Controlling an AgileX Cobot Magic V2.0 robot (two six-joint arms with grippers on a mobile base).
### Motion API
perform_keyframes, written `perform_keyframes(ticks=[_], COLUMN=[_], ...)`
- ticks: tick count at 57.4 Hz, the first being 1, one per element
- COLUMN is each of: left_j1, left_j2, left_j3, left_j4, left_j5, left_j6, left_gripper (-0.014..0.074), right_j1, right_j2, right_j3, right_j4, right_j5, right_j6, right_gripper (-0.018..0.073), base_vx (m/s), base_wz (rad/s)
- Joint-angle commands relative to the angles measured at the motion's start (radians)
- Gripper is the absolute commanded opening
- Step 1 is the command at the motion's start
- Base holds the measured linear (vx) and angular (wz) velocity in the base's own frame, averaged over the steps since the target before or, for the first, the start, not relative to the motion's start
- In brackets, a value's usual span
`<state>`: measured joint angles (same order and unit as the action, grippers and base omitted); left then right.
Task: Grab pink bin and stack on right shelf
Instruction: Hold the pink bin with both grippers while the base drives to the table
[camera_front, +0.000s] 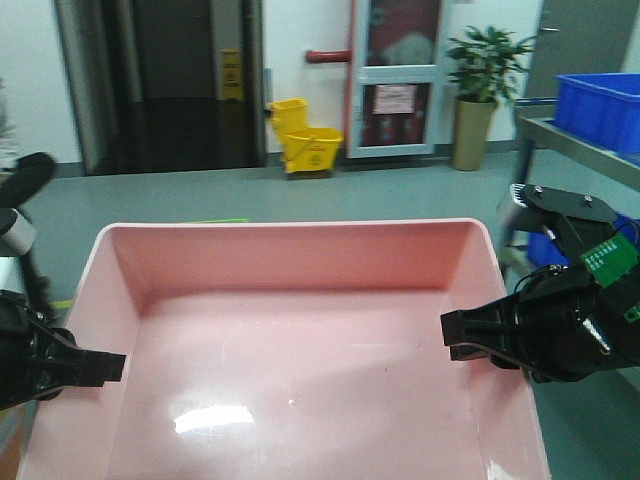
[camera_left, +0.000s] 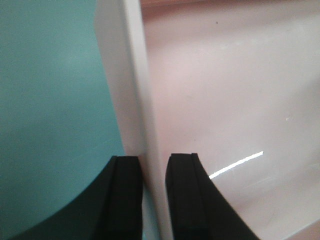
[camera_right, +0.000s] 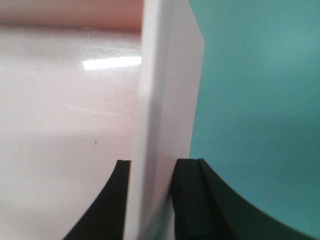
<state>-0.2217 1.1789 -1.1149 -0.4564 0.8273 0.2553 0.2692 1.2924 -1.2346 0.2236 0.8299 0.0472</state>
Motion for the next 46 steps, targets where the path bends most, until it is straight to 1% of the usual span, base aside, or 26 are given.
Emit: perform_keyframes(ticks=[1,13,26,36,46], left_j1=[0.0,0.0,0.0,0.0,0.0], left_j2=[-0.03,-0.03,-0.03,-0.03,-0.03], left_j3=[-0.028,-0.028,-0.028,-0.028,-0.028], left_j4=[-0.019,-0.019,-0.019,-0.019,-0.019], left_j5=[-0.041,-0.041,-0.041,-0.041,-0.041], left_j6=[0.024,0.024,0.024,0.024,0.024], left_gripper=[-0.0005,-0.0005,-0.0005,-0.0005,-0.0005], right_j1=[-0.013,-0.013,-0.013,-0.013,-0.013], right_j2=[-0.031,-0.031,-0.031,-0.031,-0.031], right_j3=[-0.037,-0.037,-0.037,-0.037,-0.037], right_j4=[-0.033,-0.032,-0.032,-0.032,-0.032], right_j5=[-0.078,-0.058,-0.047,-0.047,-0.047], right_j6=[-0.013,-0.013,-0.013,-0.013,-0.013], right_gripper=[-0.0008,-0.0008,-0.0008,-0.0008,-0.0008], base_vx=[0.23,0.26,0.32,0.36,0.4], base_wz=[-0.59,-0.5,-0.32,-0.08,0.11])
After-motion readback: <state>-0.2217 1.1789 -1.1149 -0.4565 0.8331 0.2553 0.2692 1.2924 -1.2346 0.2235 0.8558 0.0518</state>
